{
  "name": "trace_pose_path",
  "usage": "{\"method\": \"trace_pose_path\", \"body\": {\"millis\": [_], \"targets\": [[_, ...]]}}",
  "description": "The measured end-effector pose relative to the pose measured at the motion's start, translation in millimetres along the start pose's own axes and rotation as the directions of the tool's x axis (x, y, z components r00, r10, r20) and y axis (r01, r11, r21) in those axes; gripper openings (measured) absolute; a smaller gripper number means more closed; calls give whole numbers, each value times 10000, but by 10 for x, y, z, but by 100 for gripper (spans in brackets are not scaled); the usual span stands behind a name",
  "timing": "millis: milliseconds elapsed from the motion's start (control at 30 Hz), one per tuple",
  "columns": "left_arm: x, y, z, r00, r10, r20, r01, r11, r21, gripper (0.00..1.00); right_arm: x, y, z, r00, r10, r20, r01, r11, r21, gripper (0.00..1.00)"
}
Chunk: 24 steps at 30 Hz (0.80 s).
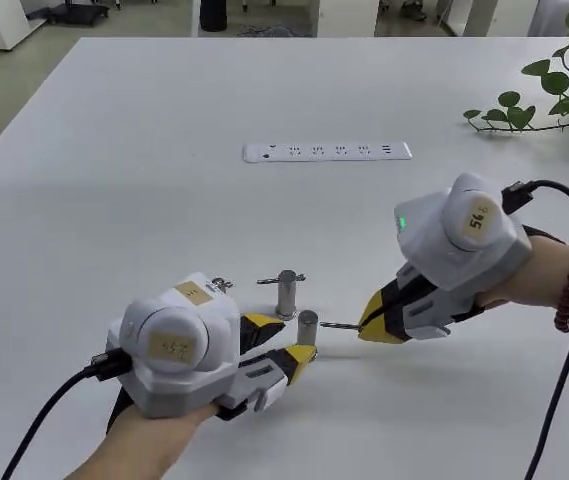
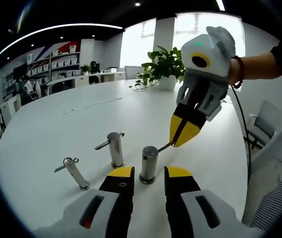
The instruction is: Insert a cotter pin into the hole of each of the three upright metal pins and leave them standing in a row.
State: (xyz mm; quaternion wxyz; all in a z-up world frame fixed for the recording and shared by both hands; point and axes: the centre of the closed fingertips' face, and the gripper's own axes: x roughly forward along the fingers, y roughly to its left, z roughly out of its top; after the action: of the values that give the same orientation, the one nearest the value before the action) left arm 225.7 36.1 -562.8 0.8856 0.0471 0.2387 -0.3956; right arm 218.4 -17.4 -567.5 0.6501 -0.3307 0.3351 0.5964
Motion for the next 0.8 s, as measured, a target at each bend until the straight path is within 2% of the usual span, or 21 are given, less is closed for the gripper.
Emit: {"method": "trace_pose_path", "body": {"millis": [400,533,800], "targets": [[203,-34,-55,9997,-174,-160,175,9998,35,20,7,-9,20,9999,86,86,-85,10000,-31,0],[231,-51,-54,9996,-238,-155,240,9997,98,18,11,-10,15,9999,132,103,-132,9999,-36,0],[263,-9,-55,9999,-107,-123,109,9999,134,12,7,-43,25,9998,140,174,-140,9999,-16,0]]}}
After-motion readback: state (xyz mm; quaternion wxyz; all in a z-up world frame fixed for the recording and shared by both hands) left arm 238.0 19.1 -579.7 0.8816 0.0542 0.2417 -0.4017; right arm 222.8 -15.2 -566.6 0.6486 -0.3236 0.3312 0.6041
